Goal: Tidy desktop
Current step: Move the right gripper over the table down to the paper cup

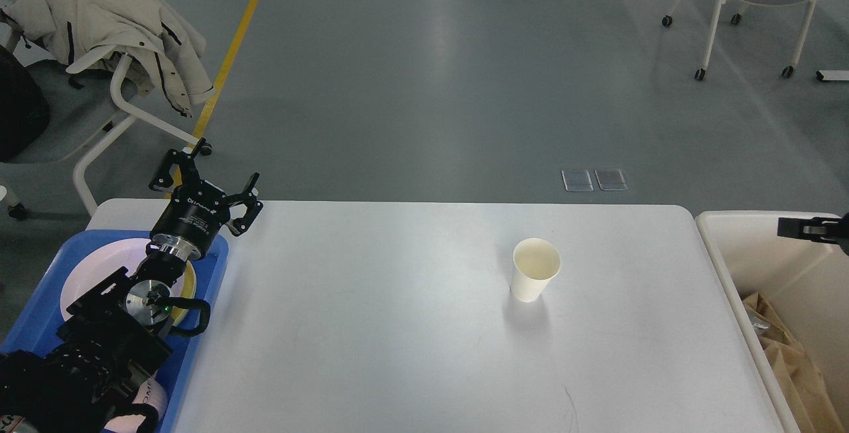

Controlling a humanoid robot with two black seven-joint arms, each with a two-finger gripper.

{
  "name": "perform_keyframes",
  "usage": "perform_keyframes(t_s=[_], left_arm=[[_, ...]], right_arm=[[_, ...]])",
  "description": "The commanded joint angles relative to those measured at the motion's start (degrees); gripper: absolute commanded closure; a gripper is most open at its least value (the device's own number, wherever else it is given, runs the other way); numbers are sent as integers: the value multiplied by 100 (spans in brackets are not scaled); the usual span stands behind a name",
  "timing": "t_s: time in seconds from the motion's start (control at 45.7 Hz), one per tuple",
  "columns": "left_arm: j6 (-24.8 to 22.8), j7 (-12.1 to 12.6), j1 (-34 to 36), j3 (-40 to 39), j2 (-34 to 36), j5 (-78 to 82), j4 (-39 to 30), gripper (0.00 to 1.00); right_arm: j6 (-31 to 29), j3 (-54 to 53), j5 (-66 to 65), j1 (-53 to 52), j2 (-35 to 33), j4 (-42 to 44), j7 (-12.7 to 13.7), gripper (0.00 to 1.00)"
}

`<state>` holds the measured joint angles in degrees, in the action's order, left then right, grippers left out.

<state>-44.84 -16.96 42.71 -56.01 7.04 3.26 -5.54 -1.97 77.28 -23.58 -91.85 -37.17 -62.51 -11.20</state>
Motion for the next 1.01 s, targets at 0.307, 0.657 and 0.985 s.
perform_keyframes(t_s=[0.307, 0.657, 0.985], left_arm=[[1, -1, 1, -6, 0, -1, 0, 0], [1, -1, 9, -6, -9, -1, 0, 0], [1, -1, 9, -6, -18, -1, 0, 0]], right_arm=[[-5303, -1839, -68, -5528, 404, -2687, 3, 0], [-2627, -1769, -33, -2665, 1316, -1221, 767, 0], [-1675, -1821, 784, 167, 3119, 1003, 1709, 0]])
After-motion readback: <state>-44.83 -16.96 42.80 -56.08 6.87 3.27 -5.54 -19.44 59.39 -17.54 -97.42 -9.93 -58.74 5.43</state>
